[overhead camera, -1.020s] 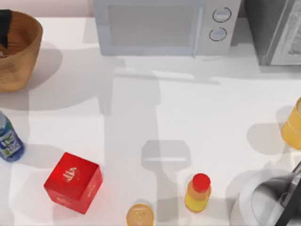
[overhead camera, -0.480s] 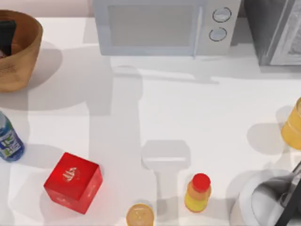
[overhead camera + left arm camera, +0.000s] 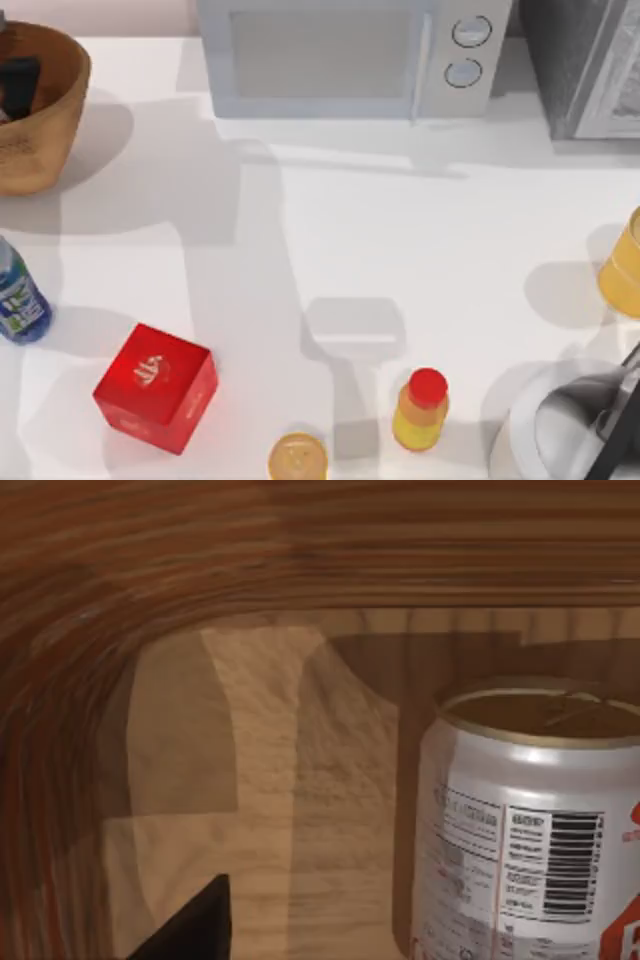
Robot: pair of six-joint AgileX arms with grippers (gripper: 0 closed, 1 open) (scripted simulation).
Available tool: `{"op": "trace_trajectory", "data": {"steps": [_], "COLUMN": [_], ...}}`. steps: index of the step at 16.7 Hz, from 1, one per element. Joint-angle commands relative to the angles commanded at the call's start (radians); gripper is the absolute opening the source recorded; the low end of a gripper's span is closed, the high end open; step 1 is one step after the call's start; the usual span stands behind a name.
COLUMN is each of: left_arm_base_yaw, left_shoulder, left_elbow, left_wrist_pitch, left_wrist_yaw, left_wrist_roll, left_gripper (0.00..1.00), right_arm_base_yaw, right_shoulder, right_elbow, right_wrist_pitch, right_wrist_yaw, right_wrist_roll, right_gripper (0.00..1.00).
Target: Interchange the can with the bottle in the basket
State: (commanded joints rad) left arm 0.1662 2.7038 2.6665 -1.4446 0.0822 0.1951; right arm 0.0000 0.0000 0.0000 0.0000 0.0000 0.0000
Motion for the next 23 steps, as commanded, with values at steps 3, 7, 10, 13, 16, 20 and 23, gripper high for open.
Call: {"op": "trace_trajectory", "data": {"steps": [3, 7, 10, 13, 16, 20, 23], "left_arm_base_yaw": [-0.001, -0.002, -0.002, -0.002, -0.002, -0.002, -0.002], "left_shoulder": [-0.036, -0.051, -0.051, -0.051, -0.051, -0.051, -0.051], "left_elbow": [-0.155, -0.222, -0.222, -0.222, -0.222, -0.222, -0.222], "left_wrist_pitch": [0.113, 0.173, 0.173, 0.173, 0.173, 0.173, 0.173], "left_wrist_yaw": [-0.001, -0.001, -0.001, -0.001, -0.001, -0.001, -0.001], "left_wrist_roll": [-0.001, -0.002, -0.002, -0.002, -0.002, -0.002, -0.002], "left_gripper": [1.0, 1.0, 1.0, 0.77, 0.55, 0.25, 0.02], "right_arm_base_yaw": [0.0, 0.0, 0.0, 0.0, 0.0, 0.0, 0.0], "right_shoulder": [0.0, 0.0, 0.0, 0.0, 0.0, 0.0, 0.0], "right_elbow": [0.0, 0.0, 0.0, 0.0, 0.0, 0.0, 0.0], "right_wrist_pitch": [0.0, 0.0, 0.0, 0.0, 0.0, 0.0, 0.0], "right_wrist_yaw": [0.0, 0.0, 0.0, 0.0, 0.0, 0.0, 0.0], "right_wrist_roll": [0.0, 0.0, 0.0, 0.0, 0.0, 0.0, 0.0], "right_gripper": [1.0, 1.0, 1.0, 1.0, 1.0, 1.0, 1.0]}}
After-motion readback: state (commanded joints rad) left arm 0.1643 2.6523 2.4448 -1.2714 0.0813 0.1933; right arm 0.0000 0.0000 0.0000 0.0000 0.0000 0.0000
